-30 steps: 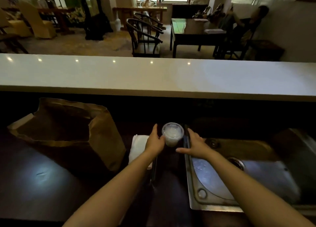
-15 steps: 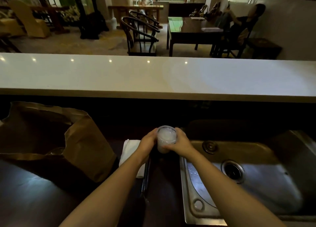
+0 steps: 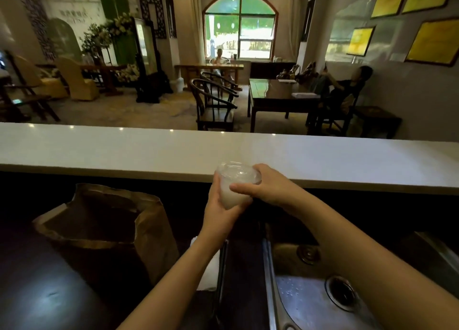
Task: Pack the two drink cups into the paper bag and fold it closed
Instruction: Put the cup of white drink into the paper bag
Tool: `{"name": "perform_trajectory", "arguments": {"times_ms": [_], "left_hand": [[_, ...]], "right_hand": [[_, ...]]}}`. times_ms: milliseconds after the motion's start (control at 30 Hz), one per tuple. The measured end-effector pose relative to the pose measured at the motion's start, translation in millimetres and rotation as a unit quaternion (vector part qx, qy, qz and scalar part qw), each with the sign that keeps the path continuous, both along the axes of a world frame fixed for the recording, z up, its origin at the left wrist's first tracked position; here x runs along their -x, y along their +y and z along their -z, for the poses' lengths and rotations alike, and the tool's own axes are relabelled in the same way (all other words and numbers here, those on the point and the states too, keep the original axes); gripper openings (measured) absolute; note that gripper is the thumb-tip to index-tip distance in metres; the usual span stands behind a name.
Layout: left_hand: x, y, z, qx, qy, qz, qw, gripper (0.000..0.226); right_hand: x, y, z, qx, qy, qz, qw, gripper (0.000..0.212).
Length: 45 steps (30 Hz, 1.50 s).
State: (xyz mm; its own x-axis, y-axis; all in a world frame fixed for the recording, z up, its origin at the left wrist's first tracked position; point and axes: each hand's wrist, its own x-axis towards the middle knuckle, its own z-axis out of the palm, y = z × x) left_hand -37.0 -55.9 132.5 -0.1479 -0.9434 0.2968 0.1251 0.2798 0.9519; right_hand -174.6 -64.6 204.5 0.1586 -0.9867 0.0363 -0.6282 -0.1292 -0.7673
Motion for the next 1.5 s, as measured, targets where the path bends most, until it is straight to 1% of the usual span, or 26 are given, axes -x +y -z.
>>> {"name": "perform_trajectory", "arguments": {"times_ms": [67, 133, 167, 233, 333, 400, 433, 533, 567, 633, 733, 833, 967, 1033, 1100, 1133, 1167, 1200, 1233, 1267, 1333, 1367, 1433, 1467, 1500], "left_hand": [[-12, 4, -20, 0.004, 0.026, -0.009, 1.000, 0.085], [-30, 9, -39, 0.008, 0.036, 0.012, 0.999, 0.080], [-40, 12, -48, 0.009, 0.032, 0.023, 0.999, 0.076], [-58, 19, -65, 0.008, 0.033, 0.044, 0.998, 0.076], [-84, 31, -83, -0.006, 0.045, 0.072, 0.996, 0.089], [-104, 39, -92, -0.007, 0.040, 0.087, 0.995, 0.097], [-115, 42, -95, -0.007, 0.035, 0.095, 0.995, 0.096], [-150, 48, -99, -0.012, 0.029, 0.114, 0.993, 0.081], [-162, 48, -98, -0.016, 0.028, 0.113, 0.993, 0.079], [-187, 44, -97, -0.026, 0.026, 0.113, 0.993, 0.082], [-219, 33, -94, -0.038, 0.016, 0.141, 0.989, 0.090], [-245, 19, -94, -0.047, 0.000, 0.148, 0.988, 0.089], [-278, 1, -94, -0.070, -0.069, 0.109, 0.989, 0.070], [-297, -9, -88, -0.078, -0.108, 0.093, 0.987, 0.065], [-316, -15, -80, -0.068, -0.170, 0.078, 0.980, 0.060], [-325, -17, -75, -0.051, -0.221, 0.054, 0.972, 0.055], [-333, -19, -71, -0.029, -0.288, 0.014, 0.957, 0.050], [-338, -20, -66, -0.004, -0.365, -0.037, 0.930, 0.042], [-340, -22, -60, 0.021, -0.438, -0.086, 0.895, 0.034], [-338, -23, -54, 0.044, -0.489, -0.118, 0.863, 0.026], [-331, -25, -42, 0.089, -0.555, -0.129, 0.817, 0.015], [-329, -26, -36, 0.112, -0.589, -0.121, 0.792, 0.017], [-327, -29, -25, 0.113, -0.658, -0.086, 0.739, 0.033], [-328, -30, -21, 0.097, -0.674, -0.064, 0.729, 0.044], [-329, -29, -17, 0.077, -0.676, -0.043, 0.731, 0.054]], "right_hand": [[-7, 1, -28, 0.024, 0.059, -0.003, 0.998, 0.067], [-12, 2, -60, 0.033, 0.103, -0.026, 0.994, 0.075], [-15, 4, -78, 0.031, 0.110, -0.052, 0.992, 0.079], [-23, 10, -112, 0.027, 0.122, -0.141, 0.982, 0.084], [-49, 19, -146, 0.014, 0.160, -0.298, 0.941, 0.077], [-71, 23, -157, 0.020, 0.196, -0.360, 0.912, 0.076], [-84, 24, -160, 0.029, 0.212, -0.381, 0.899, 0.075], [-117, 25, -166, 0.036, 0.240, -0.437, 0.866, 0.073], [-127, 24, -167, 0.034, 0.245, -0.450, 0.858, 0.073], [-146, 21, -169, 0.032, 0.253, -0.463, 0.849, 0.076], [-174, 12, -170, 0.026, 0.266, -0.470, 0.841, 0.080], [-199, -2, -169, 0.016, 0.275, -0.469, 0.839, 0.085], [-233, -25, -157, 0.031, 0.299, -0.452, 0.840, 0.085], [-247, -36, -146, 0.047, 0.314, -0.442, 0.839, 0.084], [-259, -46, -132, 0.068, 0.341, -0.432, 0.832, 0.084], [-265, -49, -124, 0.076, 0.353, -0.429, 0.828, 0.084], [-271, -53, -115, 0.081, 0.362, -0.427, 0.825, 0.083], [-275, -55, -107, 0.083, 0.365, -0.428, 0.823, 0.083], [-279, -57, -99, 0.082, 0.365, -0.429, 0.822, 0.083], [-281, -59, -90, 0.077, 0.362, -0.430, 0.823, 0.083], [-282, -60, -74, 0.060, 0.361, -0.432, 0.824, 0.084], [-283, -60, -65, 0.051, 0.366, -0.433, 0.822, 0.085], [-283, -59, -50, 0.042, 0.384, -0.431, 0.816, 0.085], [-282, -59, -44, 0.039, 0.392, -0.429, 0.813, 0.085], [-282, -59, -38, 0.037, 0.400, -0.428, 0.809, 0.084]]}}
